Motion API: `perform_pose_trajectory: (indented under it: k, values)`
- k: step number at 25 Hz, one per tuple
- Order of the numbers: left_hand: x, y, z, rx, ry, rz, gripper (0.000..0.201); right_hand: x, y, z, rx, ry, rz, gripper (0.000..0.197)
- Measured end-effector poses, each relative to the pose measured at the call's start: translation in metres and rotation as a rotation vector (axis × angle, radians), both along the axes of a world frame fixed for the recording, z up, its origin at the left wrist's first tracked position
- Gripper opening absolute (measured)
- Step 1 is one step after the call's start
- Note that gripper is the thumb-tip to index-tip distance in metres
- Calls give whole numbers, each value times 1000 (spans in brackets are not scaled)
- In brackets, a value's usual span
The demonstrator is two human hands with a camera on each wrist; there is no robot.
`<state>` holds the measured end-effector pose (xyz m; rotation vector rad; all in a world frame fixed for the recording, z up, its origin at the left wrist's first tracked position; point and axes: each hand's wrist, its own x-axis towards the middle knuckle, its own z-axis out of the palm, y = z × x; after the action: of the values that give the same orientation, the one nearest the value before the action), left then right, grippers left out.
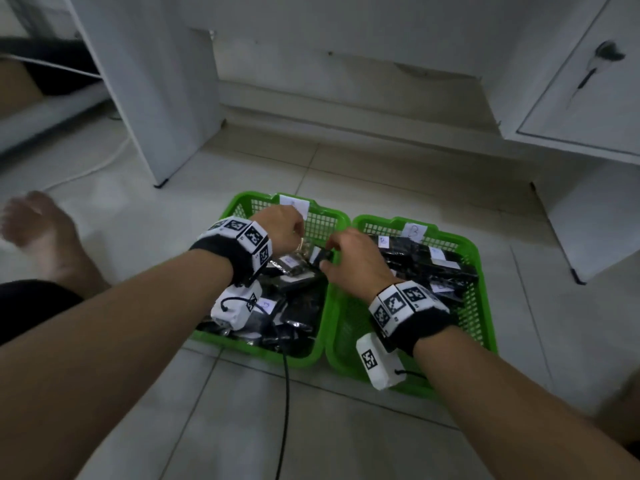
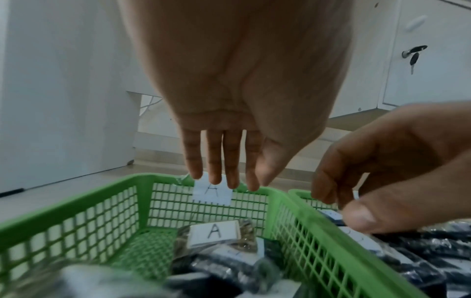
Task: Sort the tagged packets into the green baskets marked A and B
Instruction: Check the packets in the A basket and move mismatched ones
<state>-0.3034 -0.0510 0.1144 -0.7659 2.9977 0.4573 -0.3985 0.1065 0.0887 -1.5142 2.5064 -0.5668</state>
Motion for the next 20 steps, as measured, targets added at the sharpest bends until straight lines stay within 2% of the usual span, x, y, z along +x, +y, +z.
perform_pose_trajectory:
  k: [2,5,7,13,16,20]
  values:
    - [20,0,-5,-10,-71,14,24,28,1,3,69,-25,71,6]
    - [34,-8,-14,40,-77,40,21,40,-10,7,187,-82,63,10]
    - [31,-17,-20,55,-66,61,21,37,-21,8,183,-121,28,10]
    - [-1,-52,-42,60,-55,114,23,-17,-62,-5,168,-199,-68,27]
    - [-29,-75,-55,62,-172,86,36,-56,-102,-26,226,-244,-49,30]
    - [-48,-85,-59,104,-353,-40,53,-63,-131,-49,415,-259,22,22]
